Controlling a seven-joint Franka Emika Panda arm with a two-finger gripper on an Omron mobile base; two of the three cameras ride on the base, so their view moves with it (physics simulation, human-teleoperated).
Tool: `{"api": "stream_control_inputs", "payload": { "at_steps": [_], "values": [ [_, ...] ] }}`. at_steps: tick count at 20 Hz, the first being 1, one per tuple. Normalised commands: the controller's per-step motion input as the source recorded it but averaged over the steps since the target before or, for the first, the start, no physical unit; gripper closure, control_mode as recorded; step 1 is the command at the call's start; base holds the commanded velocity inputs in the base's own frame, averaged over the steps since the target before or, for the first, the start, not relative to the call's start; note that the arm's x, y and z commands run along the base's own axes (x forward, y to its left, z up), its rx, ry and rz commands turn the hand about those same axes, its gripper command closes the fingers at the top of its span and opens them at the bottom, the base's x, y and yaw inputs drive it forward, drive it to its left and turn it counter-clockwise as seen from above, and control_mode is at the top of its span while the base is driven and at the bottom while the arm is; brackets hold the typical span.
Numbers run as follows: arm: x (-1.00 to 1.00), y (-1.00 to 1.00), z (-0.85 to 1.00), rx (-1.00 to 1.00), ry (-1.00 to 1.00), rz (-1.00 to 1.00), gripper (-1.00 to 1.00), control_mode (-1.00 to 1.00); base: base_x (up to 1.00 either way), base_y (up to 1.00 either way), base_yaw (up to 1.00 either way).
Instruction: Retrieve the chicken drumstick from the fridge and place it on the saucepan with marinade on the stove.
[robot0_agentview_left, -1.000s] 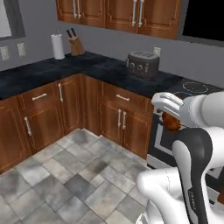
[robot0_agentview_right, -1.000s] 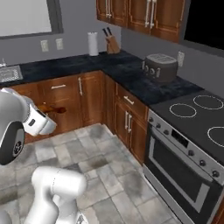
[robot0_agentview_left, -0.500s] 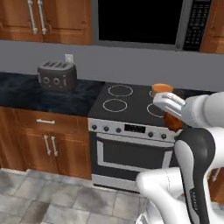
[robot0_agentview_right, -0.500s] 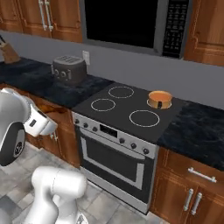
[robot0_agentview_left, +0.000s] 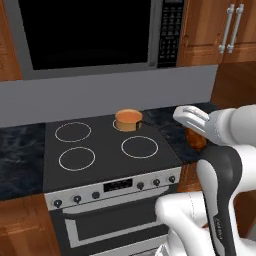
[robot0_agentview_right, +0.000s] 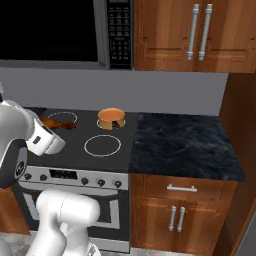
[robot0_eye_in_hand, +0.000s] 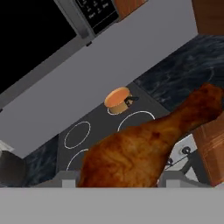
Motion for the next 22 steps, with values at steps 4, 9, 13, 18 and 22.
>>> {"api": "stream_control_inputs", "payload": {
  "at_steps": [4,9,13,18,22],
  "values": [
    [0.00,0.00,0.00,0.00,0.00,0.00,1.00,1.00,0.36,-0.04,-0.45],
    [0.00,0.00,0.00,0.00,0.00,0.00,1.00,1.00,0.48,0.01,-0.02],
    [0.00,0.00,0.00,0.00,0.00,0.00,1.00,1.00,0.91,0.18,0.00],
    [0.00,0.00,0.00,0.00,0.00,0.00,1.00,1.00,0.89,0.11,0.00],
    [0.00,0.00,0.00,0.00,0.00,0.00,1.00,1.00,0.50,0.00,0.00]
  ]
}}
